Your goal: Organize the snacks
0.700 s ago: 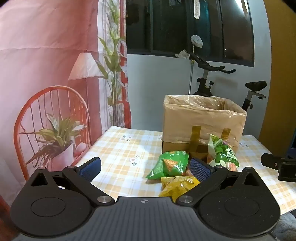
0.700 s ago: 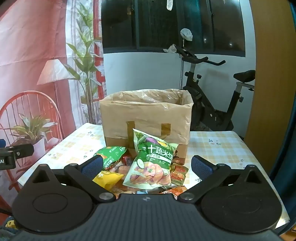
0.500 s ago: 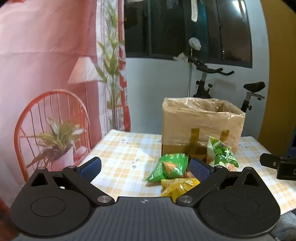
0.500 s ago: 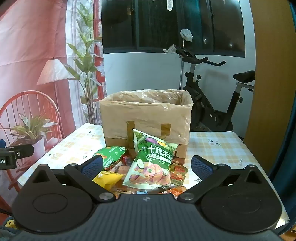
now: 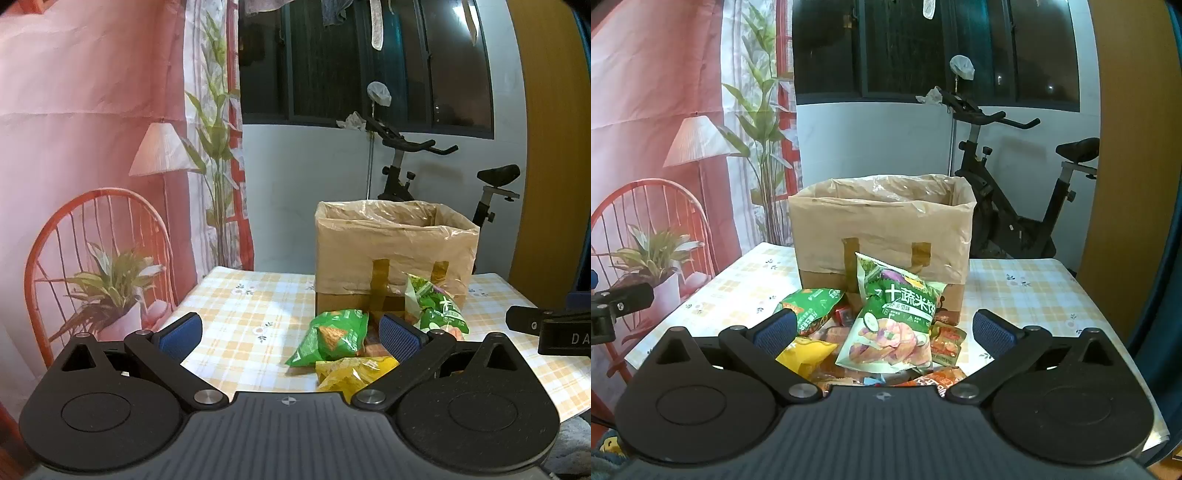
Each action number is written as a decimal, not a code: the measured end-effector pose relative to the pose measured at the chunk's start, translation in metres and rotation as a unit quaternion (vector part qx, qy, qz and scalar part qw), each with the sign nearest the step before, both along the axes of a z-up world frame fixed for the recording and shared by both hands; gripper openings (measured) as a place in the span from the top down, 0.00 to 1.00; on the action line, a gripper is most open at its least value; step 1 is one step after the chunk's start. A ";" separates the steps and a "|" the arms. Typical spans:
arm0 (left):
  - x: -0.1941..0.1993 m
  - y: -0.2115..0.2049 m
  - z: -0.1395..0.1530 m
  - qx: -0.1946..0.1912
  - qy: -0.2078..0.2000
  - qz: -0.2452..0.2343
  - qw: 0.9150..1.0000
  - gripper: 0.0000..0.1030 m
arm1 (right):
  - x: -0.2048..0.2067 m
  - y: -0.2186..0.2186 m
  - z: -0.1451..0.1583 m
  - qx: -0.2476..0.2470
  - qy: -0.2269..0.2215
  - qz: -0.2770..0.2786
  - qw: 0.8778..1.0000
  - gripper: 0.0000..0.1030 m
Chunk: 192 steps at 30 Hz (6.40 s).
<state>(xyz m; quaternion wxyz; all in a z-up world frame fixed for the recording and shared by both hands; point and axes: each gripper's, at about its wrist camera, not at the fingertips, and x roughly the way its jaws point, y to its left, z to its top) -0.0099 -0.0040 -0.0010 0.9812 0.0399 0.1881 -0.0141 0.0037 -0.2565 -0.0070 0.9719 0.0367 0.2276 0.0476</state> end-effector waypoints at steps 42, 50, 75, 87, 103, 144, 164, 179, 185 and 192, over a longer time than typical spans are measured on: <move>0.003 0.001 -0.003 -0.007 0.011 0.001 1.000 0.00 | -0.001 0.006 -0.003 -0.006 0.004 0.003 1.000 0.00; 0.004 0.002 -0.004 -0.008 0.011 0.003 1.000 0.00 | 0.000 0.006 -0.003 -0.006 0.004 0.003 1.000 0.00; 0.024 0.019 -0.002 -0.021 0.014 0.031 0.999 0.00 | 0.010 -0.002 -0.012 0.027 0.015 -0.009 0.999 0.00; 0.056 0.025 -0.033 -0.016 0.039 0.019 0.999 0.01 | 0.046 0.023 -0.058 0.005 0.080 0.052 0.995 0.09; 0.090 0.027 -0.066 -0.044 0.092 -0.012 0.995 0.07 | 0.089 0.068 -0.130 -0.059 0.162 0.152 0.973 0.43; 0.161 -0.013 -0.145 -0.094 0.214 -0.113 0.966 0.07 | 0.087 0.032 -0.157 0.011 0.153 0.147 0.977 0.58; 0.119 0.001 -0.115 -0.061 0.143 -0.064 0.986 0.29 | 0.081 0.040 -0.148 0.010 0.141 0.166 0.976 0.58; 0.107 0.008 -0.105 -0.075 0.116 -0.052 0.989 0.29 | 0.061 0.045 -0.127 -0.002 0.081 0.183 0.980 0.58; 0.100 0.010 -0.094 -0.066 0.090 -0.047 0.993 0.29 | 0.056 0.048 -0.117 -0.007 0.041 0.201 0.979 0.58; 0.104 0.013 -0.064 -0.054 0.036 -0.041 0.997 0.29 | 0.060 0.036 -0.079 0.015 -0.018 0.207 0.978 0.58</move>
